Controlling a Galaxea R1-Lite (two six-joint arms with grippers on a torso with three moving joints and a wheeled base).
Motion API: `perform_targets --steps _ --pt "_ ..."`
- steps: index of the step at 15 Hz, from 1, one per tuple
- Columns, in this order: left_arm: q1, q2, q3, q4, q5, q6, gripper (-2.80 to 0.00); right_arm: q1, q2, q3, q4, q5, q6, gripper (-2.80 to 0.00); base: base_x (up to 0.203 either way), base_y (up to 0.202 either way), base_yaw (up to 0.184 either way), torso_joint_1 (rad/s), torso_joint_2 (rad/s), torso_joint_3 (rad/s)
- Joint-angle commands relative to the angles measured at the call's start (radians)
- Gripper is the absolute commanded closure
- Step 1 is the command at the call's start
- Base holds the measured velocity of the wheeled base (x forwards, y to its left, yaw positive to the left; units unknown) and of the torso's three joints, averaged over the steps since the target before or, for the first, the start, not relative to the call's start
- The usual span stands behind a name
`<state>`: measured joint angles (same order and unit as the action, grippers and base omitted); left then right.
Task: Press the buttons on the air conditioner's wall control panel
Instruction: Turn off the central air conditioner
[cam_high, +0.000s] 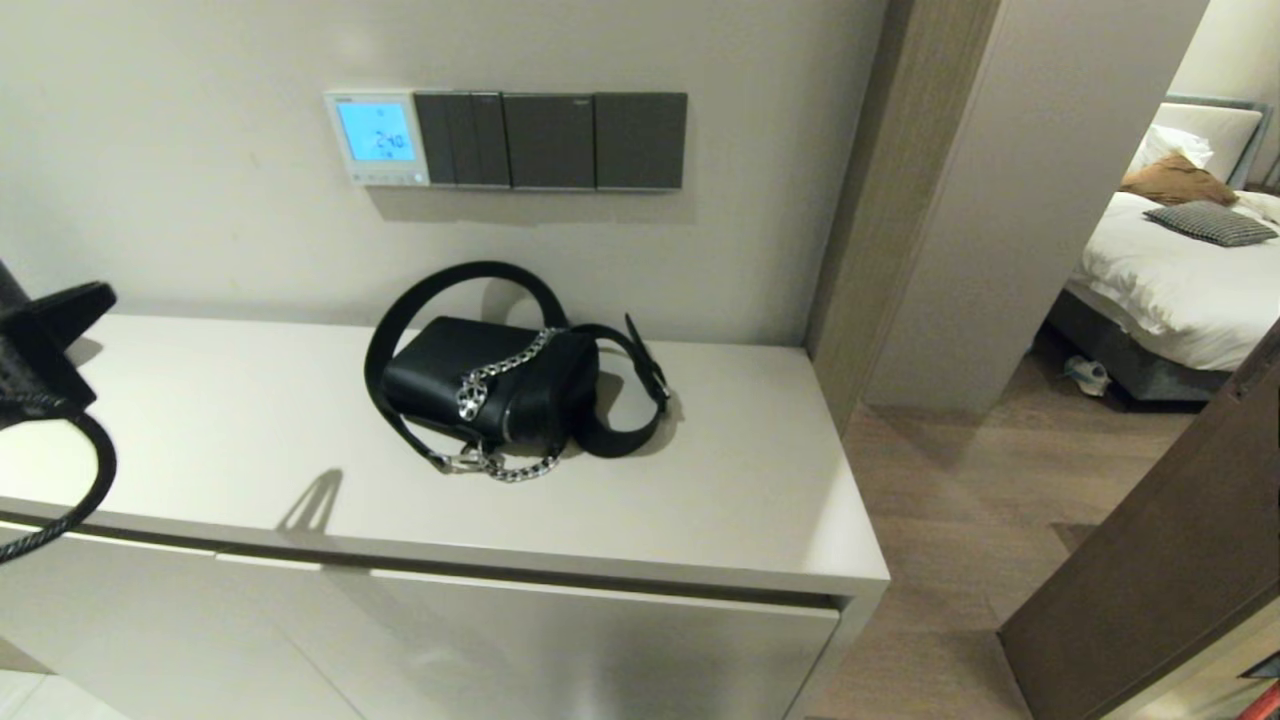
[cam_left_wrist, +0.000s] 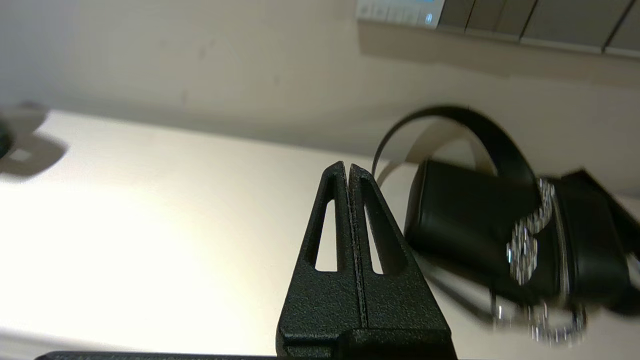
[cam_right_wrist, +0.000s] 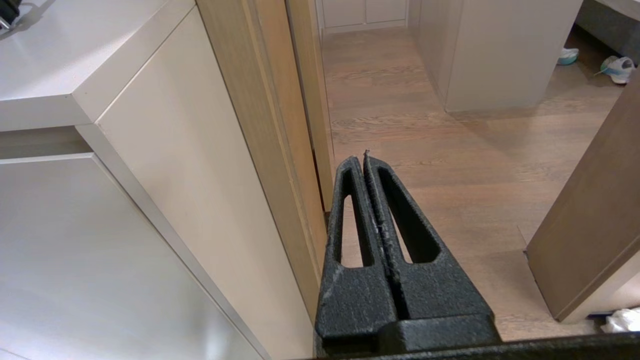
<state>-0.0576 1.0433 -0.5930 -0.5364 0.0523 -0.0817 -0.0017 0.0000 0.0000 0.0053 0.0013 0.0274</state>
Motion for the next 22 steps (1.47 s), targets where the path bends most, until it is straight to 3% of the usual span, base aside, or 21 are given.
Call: perform_targets --steps 1,5,8,10,15,22 --pt "0.013 -0.241 0.161 0.004 -0.001 0.002 0.00 0.000 0.002 0.002 -0.001 0.000 0.000 0.00 0.000 0.000 0.000 0.000 0.00 0.000" --pt "0.017 -0.495 0.332 0.115 0.002 0.059 0.00 0.000 0.002 0.002 -0.001 0.000 0.000 0.00 0.000 0.000 0.000 0.000 0.00 0.000" --pt "0.018 -0.665 0.350 0.361 0.004 0.074 0.00 0.000 0.002 0.002 0.000 0.000 0.000 0.00 0.000 0.000 0.000 0.000 0.00 0.000" --pt "0.018 -0.722 0.376 0.446 0.001 0.084 0.00 0.000 0.002 0.002 -0.001 0.000 0.000 0.00 0.000 0.000 0.000 0.000 0.00 0.000" --pt "0.018 -0.793 0.495 0.449 -0.002 0.129 0.00 0.000 0.002 0.002 -0.001 0.000 0.000 0.00 0.000 0.000 0.000 0.000 0.00 0.000" --pt "0.018 -0.799 0.554 0.449 -0.008 0.131 0.00 0.000 0.002 0.002 -0.001 0.000 0.000 0.00 0.000 0.000 0.000 0.000 0.00 0.000"
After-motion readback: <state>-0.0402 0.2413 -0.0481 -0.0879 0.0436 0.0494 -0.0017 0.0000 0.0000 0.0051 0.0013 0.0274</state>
